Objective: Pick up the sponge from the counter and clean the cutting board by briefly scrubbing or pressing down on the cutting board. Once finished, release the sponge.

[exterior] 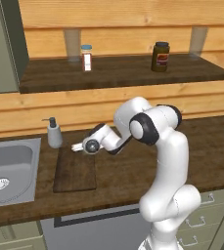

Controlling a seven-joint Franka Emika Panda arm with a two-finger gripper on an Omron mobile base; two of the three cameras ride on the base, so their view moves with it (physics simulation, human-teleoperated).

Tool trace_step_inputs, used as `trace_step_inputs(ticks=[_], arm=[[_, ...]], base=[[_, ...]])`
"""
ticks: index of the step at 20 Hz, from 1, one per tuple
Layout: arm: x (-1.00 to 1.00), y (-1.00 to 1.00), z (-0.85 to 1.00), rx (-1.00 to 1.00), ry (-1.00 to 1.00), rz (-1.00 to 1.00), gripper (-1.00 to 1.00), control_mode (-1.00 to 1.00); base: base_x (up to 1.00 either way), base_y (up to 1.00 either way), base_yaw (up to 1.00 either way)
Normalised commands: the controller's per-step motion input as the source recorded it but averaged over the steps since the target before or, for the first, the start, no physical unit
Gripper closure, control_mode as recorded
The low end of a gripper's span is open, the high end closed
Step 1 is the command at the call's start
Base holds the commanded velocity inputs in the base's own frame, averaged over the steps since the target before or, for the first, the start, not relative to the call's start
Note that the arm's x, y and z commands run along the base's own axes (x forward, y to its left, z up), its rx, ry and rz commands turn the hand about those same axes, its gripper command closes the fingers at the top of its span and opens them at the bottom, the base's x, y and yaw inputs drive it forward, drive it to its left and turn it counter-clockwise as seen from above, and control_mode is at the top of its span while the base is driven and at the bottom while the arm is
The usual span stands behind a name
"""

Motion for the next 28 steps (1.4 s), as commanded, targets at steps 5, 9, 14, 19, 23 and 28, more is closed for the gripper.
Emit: trace_step_inputs(ticks=[5,9,14,19,23,28], arm=[[0.13,-1.0,-0.96,0.15,-0.01,-0.02,1.0,-1.0],[0.09,-0.98,-0.9,0.12,-0.12,-0.03,1.0,-1.0],[-0.08,-0.69,-0.78,0.03,-0.24,-0.03,1.0,-1.0],[-0.31,-0.23,-1.0,-0.01,-0.23,-0.03,1.0,-1.0],[-0.28,-0.08,-1.0,0.0,-0.11,-0.01,1.0,-1.0],[-0.59,-0.12,-1.0,0.0,-0.02,0.0,1.0,-1.0]], base=[[0.0,0.0,0.0],[0.0,0.0,0.0],[0.0,0.0,0.0],[0.0,0.0,0.0],[0.0,0.0,0.0],[0.0,0.0,0.0]])
